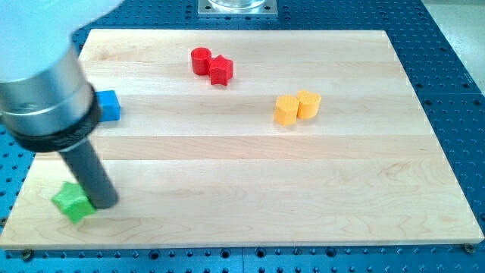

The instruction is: Move the hexagon into the green star

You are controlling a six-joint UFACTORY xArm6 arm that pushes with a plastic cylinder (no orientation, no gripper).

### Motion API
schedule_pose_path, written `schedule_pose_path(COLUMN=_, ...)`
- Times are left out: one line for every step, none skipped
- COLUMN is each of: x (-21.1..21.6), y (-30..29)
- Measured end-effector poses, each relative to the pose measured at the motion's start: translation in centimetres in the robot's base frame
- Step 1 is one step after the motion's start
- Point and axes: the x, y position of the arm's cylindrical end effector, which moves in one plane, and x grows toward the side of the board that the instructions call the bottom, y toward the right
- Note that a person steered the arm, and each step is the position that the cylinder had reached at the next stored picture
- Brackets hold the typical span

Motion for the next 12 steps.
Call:
schedule_pose_path(x=-2.9, y=0.9)
schedule_pose_path(x=-9.4, y=12.5)
schedule_pose_path(x=-11.2, y=25.6)
schedule_pose_path(x=-10.4, y=35.7)
schedule_pose_path(x=-16.6, y=39.2)
schedule_pose_path(x=-19.0, y=37.6)
schedule_pose_path(x=-13.9, y=31.9)
schedule_pose_path(x=-11.5, y=26.0)
schedule_pose_path(x=-13.2, y=31.1)
schedule_pose_path(x=-17.2, y=34.0)
schedule_pose_path(x=-19.1, y=32.2)
schedule_pose_path(x=-14.7, y=26.2)
